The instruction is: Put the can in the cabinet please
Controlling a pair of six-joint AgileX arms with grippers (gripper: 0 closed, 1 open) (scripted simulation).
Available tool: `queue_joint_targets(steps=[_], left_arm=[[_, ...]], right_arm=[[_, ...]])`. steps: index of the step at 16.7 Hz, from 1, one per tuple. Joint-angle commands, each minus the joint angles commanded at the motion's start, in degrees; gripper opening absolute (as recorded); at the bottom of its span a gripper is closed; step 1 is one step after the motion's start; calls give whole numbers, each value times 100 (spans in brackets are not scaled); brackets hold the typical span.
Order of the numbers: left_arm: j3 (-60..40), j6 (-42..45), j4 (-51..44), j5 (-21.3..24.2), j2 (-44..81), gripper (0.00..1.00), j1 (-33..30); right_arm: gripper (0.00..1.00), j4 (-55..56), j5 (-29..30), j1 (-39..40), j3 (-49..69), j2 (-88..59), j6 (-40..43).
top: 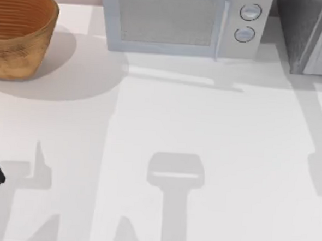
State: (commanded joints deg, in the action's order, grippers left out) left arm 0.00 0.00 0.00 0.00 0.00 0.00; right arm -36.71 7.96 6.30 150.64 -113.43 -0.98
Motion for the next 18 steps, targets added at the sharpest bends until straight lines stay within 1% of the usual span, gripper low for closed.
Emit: queue_joint_targets(steps=[2, 4, 9, 18], left_arm=[[0, 0, 0, 0, 0, 100, 0], [0, 0, 0, 0, 0, 100, 0], [0, 0, 0, 0, 0, 100, 0], [0, 0, 0, 0, 0, 100, 0]], right_arm=[[0, -133, -46, -46, 492, -386, -3], [0, -204, -70, -75, 742, -593, -5], [0, -212, -73, -78, 770, -617, -5], [68, -212, -73, -78, 770, -617, -5]])
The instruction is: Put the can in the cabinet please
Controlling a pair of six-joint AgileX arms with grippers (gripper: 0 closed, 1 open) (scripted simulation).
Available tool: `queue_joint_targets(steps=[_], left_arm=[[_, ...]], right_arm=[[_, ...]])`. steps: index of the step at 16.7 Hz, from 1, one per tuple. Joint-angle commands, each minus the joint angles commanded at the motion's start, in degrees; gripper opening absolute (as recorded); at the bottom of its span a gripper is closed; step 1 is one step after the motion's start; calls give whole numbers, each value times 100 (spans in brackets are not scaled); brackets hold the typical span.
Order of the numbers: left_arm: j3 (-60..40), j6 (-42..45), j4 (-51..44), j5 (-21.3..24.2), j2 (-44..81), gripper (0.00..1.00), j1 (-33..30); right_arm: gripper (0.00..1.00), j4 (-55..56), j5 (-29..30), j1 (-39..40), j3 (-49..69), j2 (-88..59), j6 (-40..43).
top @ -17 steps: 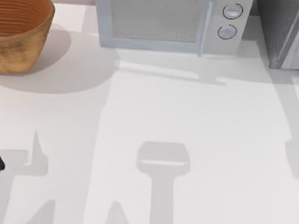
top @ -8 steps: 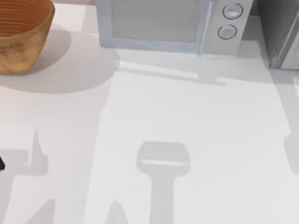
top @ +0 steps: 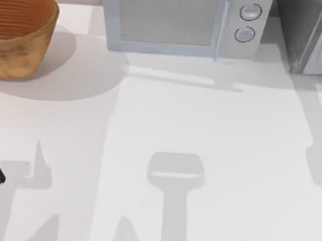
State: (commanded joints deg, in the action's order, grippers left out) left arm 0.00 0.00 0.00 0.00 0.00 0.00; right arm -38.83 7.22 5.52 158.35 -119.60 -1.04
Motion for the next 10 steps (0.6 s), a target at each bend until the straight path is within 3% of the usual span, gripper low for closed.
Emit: queue_joint_targets(steps=[4, 10], left_arm=[[0, 0, 0, 0, 0, 100, 0], [0, 0, 0, 0, 0, 100, 0]], right_arm=[[98, 0, 0, 0, 0, 0, 0], [100, 0, 0, 0, 0, 0, 0]])
